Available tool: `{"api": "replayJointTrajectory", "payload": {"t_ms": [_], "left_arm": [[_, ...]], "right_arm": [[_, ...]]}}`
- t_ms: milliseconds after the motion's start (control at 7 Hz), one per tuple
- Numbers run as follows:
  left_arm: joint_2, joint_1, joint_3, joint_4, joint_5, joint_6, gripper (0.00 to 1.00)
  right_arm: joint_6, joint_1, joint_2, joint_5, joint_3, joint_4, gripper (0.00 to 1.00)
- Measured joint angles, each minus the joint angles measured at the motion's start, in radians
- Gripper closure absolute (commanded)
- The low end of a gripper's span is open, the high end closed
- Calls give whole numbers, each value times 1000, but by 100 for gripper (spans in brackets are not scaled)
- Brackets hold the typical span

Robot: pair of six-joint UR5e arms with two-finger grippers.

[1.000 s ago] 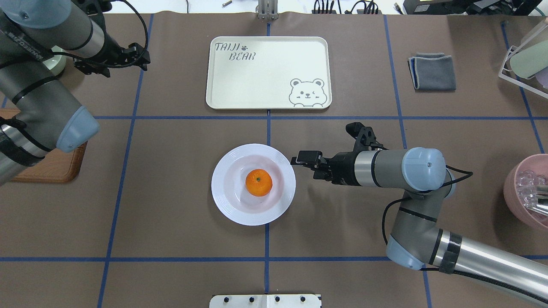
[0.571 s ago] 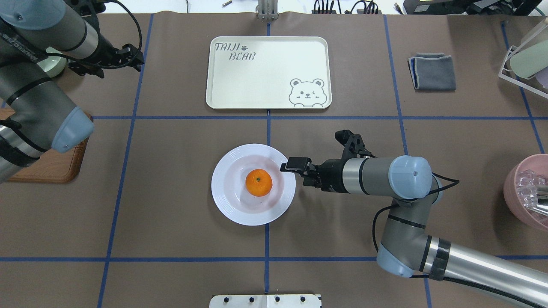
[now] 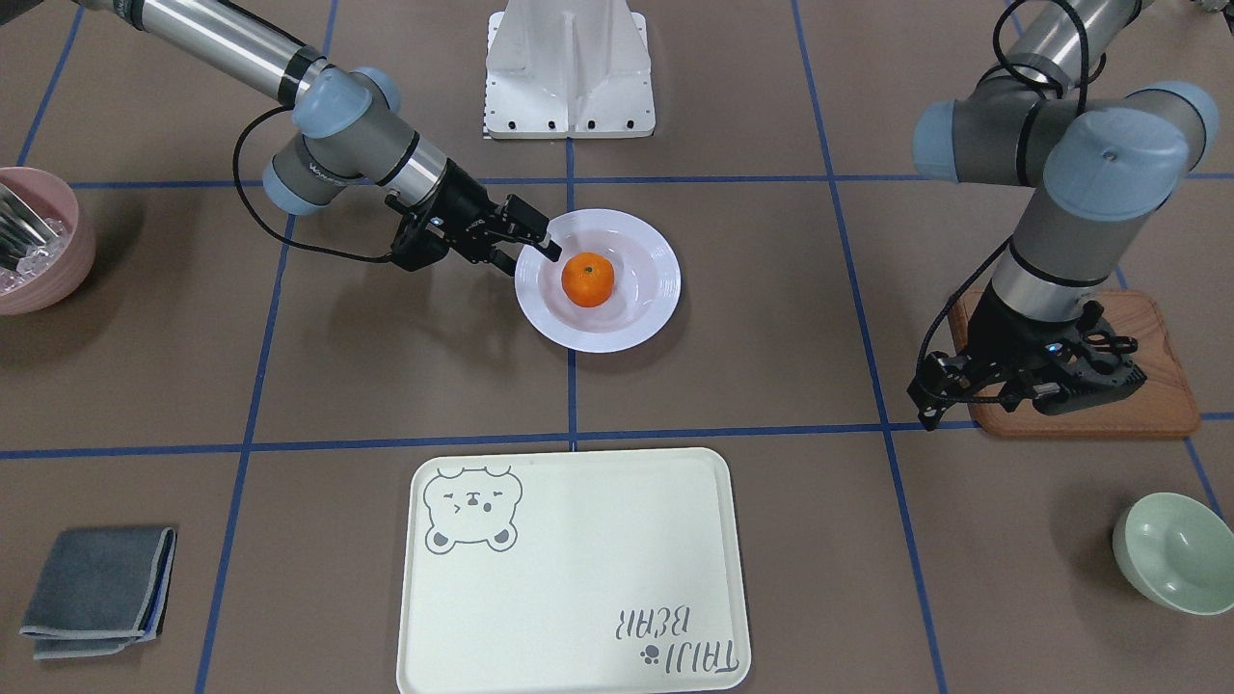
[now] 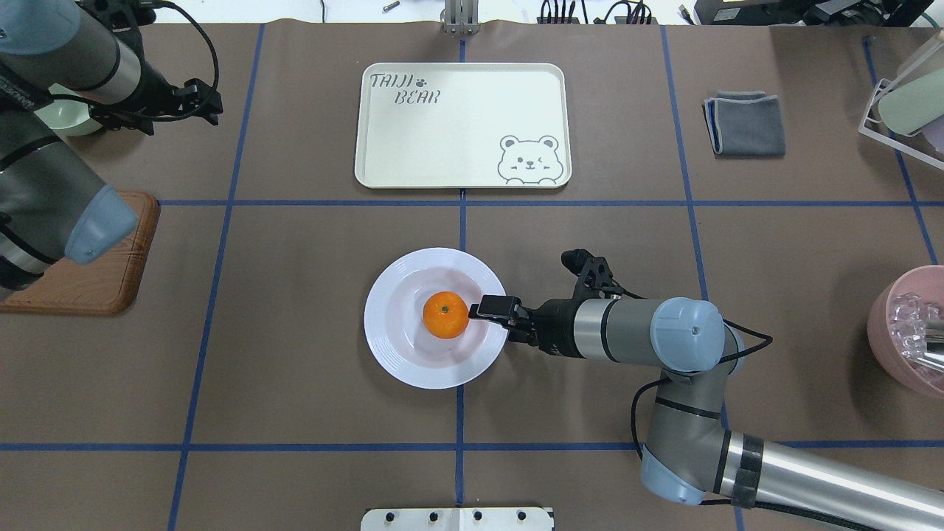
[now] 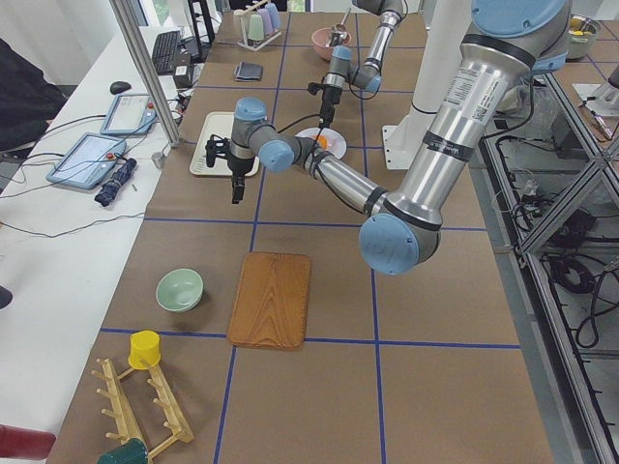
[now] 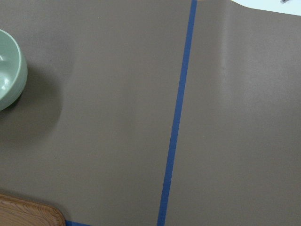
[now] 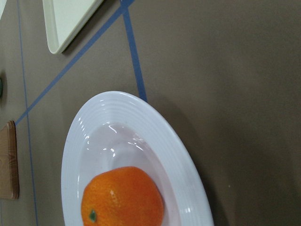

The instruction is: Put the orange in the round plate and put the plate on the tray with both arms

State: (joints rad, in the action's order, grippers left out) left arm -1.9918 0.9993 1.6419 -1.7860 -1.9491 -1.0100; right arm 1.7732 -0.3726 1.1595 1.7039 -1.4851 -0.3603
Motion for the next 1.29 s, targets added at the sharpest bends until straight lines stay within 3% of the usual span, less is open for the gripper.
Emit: {"api": "replayJointTrajectory", "payload": {"t_ms": [571,714,1000,1143,1286], "left_arm": [[113,91,2,-3,-48,227,1],[134,107,3,-3,-49,268,1],[164,145,4,-2,-51,342,1],[170,161,4,-2,-51,368,1],[173,170,3,-1,-51,379,1]], "right_arm": [[1,0,-36,-21,30,-3,0],[2,0,-45,-26,40,-3,5],[7,1,-53,-30,49,-4,62],[8,1,-54,-31,51,-4,79],[9,0,-55,-32,51,-2,84]]}}
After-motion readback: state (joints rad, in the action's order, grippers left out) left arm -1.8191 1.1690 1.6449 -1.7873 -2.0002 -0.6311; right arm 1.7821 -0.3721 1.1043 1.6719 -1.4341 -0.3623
